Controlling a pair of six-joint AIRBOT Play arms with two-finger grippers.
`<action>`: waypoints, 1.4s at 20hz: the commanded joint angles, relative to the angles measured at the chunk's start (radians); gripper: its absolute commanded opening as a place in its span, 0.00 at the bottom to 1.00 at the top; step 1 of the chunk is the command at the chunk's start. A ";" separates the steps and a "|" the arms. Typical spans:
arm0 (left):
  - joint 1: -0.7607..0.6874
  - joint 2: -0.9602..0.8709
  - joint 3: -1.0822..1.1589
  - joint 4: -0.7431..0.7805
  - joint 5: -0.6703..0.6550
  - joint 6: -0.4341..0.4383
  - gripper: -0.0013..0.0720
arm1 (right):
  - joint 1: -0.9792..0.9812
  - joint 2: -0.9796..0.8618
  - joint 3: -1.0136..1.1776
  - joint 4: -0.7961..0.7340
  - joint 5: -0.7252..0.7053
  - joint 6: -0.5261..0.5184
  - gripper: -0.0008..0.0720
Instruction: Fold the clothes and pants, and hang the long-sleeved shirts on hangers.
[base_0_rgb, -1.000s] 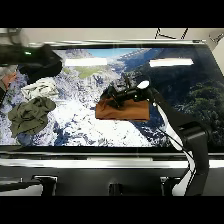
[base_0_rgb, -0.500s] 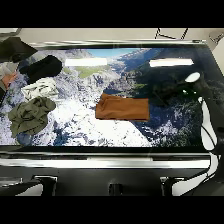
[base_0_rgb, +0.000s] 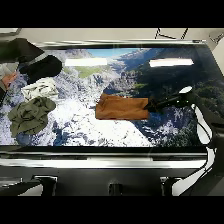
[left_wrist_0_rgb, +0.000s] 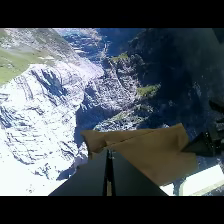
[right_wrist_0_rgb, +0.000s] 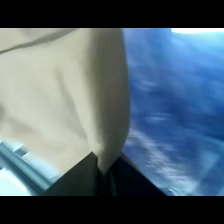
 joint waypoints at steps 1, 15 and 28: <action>-0.016 -0.003 0.000 0.001 0.016 0.001 0.05 | -0.002 0.004 0.137 0.101 0.120 -0.049 0.06; -0.016 -0.006 0.000 0.001 0.035 0.001 0.05 | -0.488 0.050 0.650 0.039 0.063 0.307 0.06; -0.016 -0.009 0.000 0.001 0.031 -0.033 0.05 | -0.865 0.161 0.314 -0.706 0.254 0.488 0.06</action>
